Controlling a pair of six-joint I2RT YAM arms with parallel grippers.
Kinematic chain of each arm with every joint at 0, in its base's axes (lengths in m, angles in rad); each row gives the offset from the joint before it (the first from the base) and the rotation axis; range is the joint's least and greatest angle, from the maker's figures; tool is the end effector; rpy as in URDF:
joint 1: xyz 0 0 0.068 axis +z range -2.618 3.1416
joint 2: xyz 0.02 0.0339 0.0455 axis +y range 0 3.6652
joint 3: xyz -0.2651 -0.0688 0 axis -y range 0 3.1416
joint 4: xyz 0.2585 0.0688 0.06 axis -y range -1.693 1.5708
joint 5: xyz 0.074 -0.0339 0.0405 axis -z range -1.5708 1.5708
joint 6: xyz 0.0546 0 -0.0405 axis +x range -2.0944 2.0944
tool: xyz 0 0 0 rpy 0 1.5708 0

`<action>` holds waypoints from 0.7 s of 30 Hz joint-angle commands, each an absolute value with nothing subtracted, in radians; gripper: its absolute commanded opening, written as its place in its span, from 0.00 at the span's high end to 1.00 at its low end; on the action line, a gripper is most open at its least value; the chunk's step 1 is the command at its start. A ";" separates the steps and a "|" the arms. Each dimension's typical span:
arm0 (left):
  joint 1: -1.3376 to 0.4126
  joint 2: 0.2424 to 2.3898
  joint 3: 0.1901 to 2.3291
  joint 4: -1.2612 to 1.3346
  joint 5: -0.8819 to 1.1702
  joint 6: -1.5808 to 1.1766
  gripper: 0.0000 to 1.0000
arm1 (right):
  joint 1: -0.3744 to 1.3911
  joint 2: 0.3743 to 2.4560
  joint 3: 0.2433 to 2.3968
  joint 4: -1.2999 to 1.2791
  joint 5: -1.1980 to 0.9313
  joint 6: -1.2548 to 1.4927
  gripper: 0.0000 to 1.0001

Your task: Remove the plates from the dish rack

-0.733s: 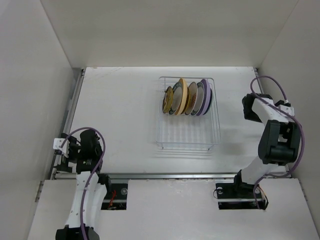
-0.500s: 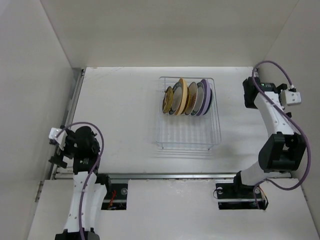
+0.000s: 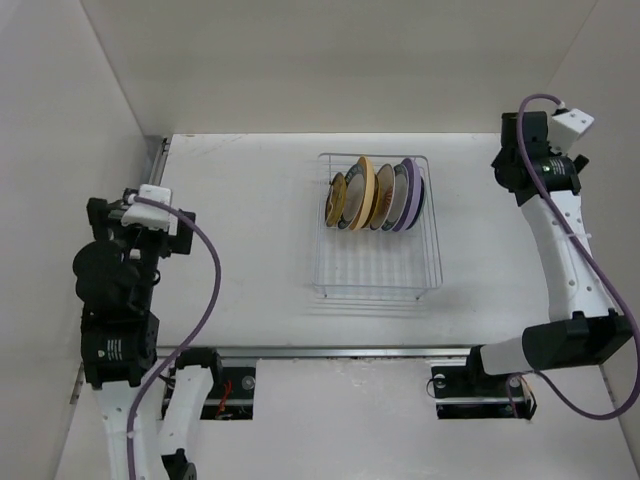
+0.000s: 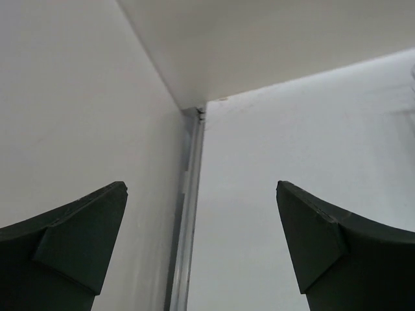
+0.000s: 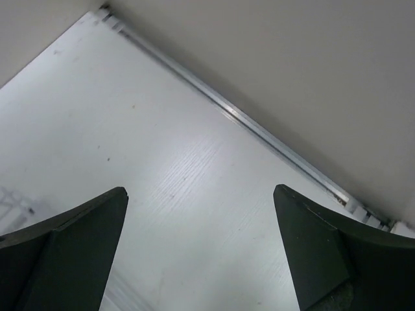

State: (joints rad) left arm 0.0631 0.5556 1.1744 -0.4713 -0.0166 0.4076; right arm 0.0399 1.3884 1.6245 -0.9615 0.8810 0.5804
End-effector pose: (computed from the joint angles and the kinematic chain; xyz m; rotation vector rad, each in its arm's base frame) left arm 0.0975 0.0071 0.4710 0.2324 1.4164 0.3997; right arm 0.2920 -0.0305 0.4209 0.9519 1.8321 -0.6294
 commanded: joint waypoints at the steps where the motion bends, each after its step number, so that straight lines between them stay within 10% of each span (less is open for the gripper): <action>1: 0.052 0.652 1.233 -0.627 0.241 0.531 0.00 | 0.098 1.419 1.707 -0.925 0.755 0.319 0.00; 16: -0.211 1.494 2.096 -1.134 0.171 0.451 0.06 | 0.147 1.308 1.556 -0.676 0.284 0.322 0.00; 21: -0.330 1.663 2.194 -1.098 0.100 0.336 0.12 | 0.156 1.383 1.532 -0.655 0.196 0.368 0.19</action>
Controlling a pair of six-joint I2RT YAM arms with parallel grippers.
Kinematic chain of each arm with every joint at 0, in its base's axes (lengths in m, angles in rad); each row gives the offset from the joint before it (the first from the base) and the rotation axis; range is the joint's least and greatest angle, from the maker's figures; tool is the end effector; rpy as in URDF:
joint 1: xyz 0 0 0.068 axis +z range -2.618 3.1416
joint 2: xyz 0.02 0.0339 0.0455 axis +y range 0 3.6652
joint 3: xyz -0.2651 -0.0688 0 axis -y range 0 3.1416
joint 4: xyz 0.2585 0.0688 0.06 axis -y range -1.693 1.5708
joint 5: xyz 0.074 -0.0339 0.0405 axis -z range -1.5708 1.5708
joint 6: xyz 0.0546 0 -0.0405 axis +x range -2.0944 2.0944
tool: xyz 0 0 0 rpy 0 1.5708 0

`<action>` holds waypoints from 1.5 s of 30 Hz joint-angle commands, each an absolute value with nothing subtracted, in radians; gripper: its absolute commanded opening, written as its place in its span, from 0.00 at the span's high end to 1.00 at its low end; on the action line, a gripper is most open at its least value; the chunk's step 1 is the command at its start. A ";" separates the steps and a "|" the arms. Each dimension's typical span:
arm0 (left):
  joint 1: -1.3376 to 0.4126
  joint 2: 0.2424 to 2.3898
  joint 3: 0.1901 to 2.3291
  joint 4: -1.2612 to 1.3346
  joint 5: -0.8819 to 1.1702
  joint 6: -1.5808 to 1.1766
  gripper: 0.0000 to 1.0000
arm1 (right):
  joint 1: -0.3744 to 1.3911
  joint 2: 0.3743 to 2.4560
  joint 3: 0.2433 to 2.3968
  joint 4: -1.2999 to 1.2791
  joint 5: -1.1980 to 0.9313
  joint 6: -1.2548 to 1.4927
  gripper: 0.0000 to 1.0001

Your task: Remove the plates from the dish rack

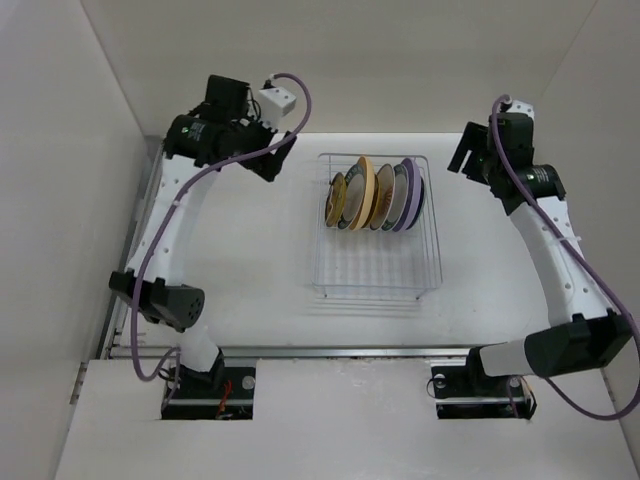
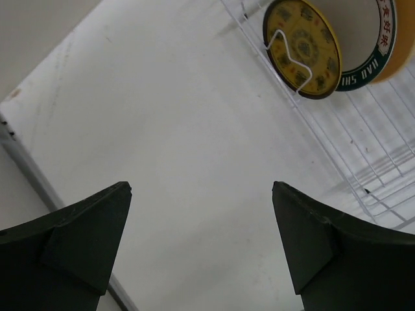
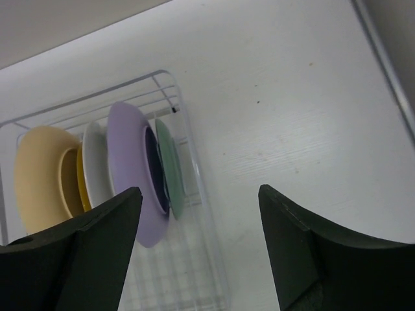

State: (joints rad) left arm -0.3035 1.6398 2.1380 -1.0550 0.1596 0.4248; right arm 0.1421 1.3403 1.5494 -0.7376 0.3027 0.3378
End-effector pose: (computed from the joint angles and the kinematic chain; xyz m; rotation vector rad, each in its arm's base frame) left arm 0.3269 -0.1115 0.4866 0.8427 1.9467 -0.0978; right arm 0.3080 0.0276 0.4203 0.3817 2.0376 -0.0242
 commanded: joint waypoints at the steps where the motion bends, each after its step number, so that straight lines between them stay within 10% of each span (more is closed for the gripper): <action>1: -0.330 1.663 2.194 -1.077 0.100 0.319 0.12 | 0.170 1.413 1.532 -0.646 0.196 0.380 0.23; 9: -0.330 1.510 1.850 -0.832 0.029 0.213 0.14 | 0.238 1.606 1.534 -0.611 0.279 0.400 0.49; 27: -0.330 1.408 1.733 -0.877 -0.106 0.183 0.13 | 0.259 1.756 1.456 -0.543 0.344 0.442 0.65; 32: -0.330 1.388 1.733 -0.896 -0.095 0.164 0.13 | 0.259 1.723 1.456 -0.554 0.365 0.442 1.00; 45: -0.330 1.370 1.763 -0.928 0.009 0.137 0.13 | 0.321 1.523 1.849 -0.917 0.943 0.423 1.00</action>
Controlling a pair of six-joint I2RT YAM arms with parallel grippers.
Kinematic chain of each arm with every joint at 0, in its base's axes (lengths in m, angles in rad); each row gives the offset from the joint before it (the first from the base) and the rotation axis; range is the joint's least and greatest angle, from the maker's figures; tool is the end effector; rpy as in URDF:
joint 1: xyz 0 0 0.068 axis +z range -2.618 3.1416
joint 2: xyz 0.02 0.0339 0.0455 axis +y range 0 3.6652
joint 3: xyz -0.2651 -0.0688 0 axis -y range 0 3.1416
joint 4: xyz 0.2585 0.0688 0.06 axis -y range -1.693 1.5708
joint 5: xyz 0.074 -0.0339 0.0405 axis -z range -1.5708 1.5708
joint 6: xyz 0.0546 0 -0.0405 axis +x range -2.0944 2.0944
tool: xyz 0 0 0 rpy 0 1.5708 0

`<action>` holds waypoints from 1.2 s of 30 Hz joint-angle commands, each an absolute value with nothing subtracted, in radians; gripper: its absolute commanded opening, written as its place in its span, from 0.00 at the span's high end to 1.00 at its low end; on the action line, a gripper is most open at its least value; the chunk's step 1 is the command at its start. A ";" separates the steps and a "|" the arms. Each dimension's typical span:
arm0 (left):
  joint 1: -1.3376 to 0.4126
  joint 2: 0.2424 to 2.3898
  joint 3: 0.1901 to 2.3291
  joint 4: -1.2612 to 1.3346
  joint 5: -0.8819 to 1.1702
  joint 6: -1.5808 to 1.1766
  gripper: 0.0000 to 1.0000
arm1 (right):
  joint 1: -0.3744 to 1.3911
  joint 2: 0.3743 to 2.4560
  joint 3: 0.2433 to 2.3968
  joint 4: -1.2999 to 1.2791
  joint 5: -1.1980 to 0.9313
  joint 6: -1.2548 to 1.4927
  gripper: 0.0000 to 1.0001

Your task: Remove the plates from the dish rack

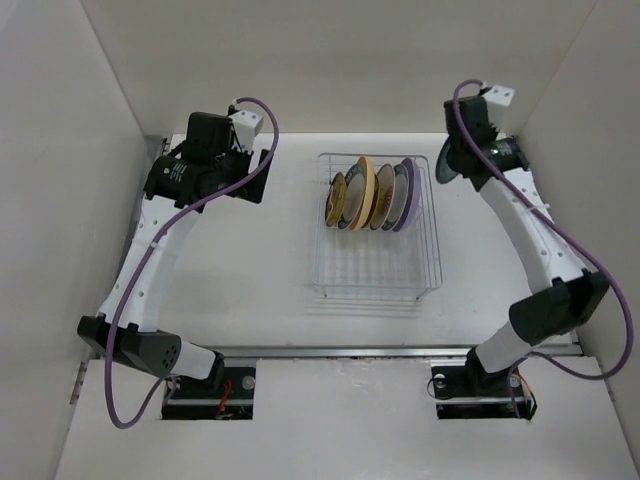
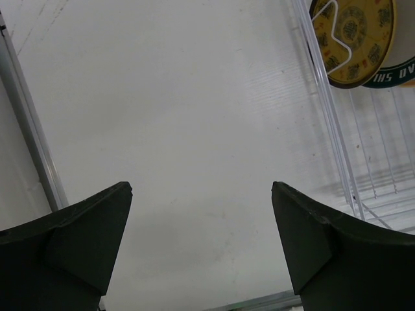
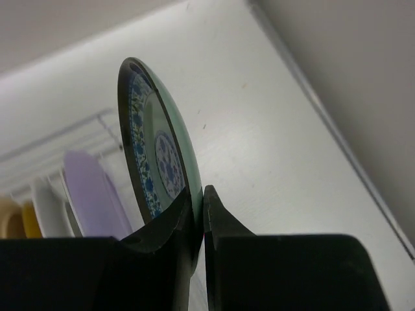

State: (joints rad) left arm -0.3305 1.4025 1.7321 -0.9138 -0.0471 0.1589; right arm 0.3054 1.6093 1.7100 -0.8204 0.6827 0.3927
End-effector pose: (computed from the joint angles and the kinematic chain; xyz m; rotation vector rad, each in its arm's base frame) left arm 0.2921 -0.0975 0.4444 0.4955 2.0969 -0.0487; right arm 0.3622 0.0781 0.3874 0.4301 2.0866 -0.3761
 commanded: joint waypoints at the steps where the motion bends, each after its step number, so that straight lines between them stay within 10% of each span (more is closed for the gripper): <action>1: -0.330 1.370 1.763 -0.937 0.026 0.127 0.13 | 0.321 1.513 1.874 -0.963 0.974 0.423 1.00; 5: -0.330 1.390 1.772 -0.937 0.144 0.106 0.13 | 0.370 1.454 1.913 -0.926 0.826 0.410 1.00; 14: -0.282 1.433 1.634 -0.746 0.452 -0.047 0.19 | 0.459 1.440 1.545 -0.384 -0.269 0.371 1.00; 18: -0.216 1.474 1.574 -0.687 0.564 -0.118 0.37 | 0.505 1.523 1.519 -0.281 -0.409 0.410 1.00; 30: -0.176 1.529 1.511 -0.652 0.563 -0.087 0.50 | 0.580 1.626 1.468 -0.164 -0.543 0.463 1.00; 36: -0.176 1.538 1.531 -0.681 0.715 -0.087 0.80 | 0.598 1.663 1.459 -0.155 -0.601 0.472 1.00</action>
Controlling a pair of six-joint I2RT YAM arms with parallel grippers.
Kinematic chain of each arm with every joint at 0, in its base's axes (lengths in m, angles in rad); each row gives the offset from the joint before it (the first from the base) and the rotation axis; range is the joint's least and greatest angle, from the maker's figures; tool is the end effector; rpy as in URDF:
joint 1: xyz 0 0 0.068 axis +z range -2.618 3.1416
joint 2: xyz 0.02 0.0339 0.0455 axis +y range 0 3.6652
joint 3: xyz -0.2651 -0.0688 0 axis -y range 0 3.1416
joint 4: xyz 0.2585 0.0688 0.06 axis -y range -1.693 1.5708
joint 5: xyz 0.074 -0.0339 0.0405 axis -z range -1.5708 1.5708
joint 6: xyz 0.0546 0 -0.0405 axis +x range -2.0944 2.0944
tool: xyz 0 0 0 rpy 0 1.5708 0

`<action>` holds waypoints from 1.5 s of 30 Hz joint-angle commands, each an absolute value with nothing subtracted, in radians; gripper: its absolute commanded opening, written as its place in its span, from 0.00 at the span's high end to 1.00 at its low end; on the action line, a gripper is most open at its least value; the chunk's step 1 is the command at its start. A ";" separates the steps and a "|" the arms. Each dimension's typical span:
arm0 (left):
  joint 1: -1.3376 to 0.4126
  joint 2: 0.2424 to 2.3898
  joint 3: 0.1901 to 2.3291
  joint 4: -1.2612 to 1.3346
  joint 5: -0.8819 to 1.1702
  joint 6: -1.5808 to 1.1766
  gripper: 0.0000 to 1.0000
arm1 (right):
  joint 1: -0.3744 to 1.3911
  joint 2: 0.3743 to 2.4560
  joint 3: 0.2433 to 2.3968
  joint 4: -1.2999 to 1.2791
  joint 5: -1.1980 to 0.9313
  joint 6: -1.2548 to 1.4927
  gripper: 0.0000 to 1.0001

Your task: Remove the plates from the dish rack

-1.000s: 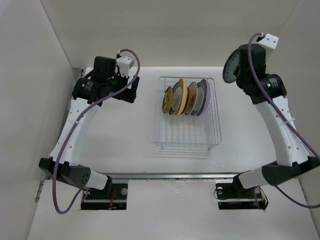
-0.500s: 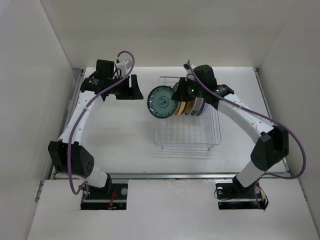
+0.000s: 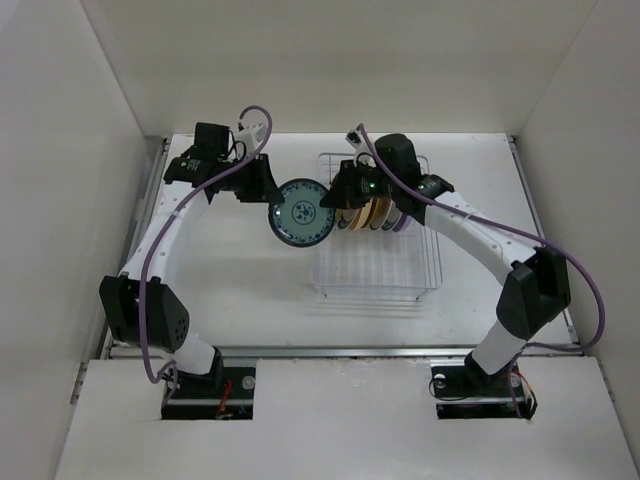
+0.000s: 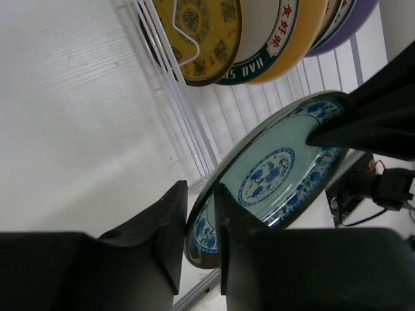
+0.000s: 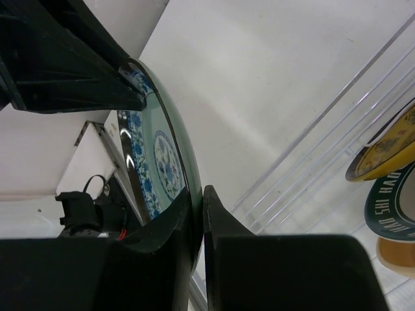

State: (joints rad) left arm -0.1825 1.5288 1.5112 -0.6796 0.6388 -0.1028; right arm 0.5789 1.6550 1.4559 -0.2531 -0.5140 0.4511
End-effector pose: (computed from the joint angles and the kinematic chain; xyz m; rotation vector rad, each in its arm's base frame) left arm 0.3469 -0.0971 0.3581 0.4311 2.2054 -0.8744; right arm 0.3343 0.2505 0.3322 -0.4865 2.1065 1.1456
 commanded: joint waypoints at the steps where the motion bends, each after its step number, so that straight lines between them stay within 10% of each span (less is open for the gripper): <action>1: -0.176 1.549 1.557 -0.702 0.739 -0.069 0.85 | 0.598 1.663 1.468 -0.144 -0.610 0.472 1.00; 3: -0.176 1.561 1.581 -0.787 0.790 -0.020 1.00 | 0.598 1.663 1.468 -0.144 -0.611 0.472 1.00; 14: -0.164 1.540 1.631 -0.939 0.833 0.083 1.00 | 0.598 1.683 1.491 -0.144 -0.604 0.472 0.98; 26: -0.022 1.630 1.594 -0.960 0.801 0.092 1.00 | 0.598 1.735 1.545 -0.229 -0.513 0.472 0.16; 40: 0.144 1.868 1.629 -0.894 0.534 -0.075 1.00 | 0.571 1.583 1.771 -0.754 0.593 0.532 0.11; 45: 0.196 2.006 1.672 -0.870 0.635 -0.095 1.00 | 0.497 1.729 1.848 -0.910 0.746 0.532 0.24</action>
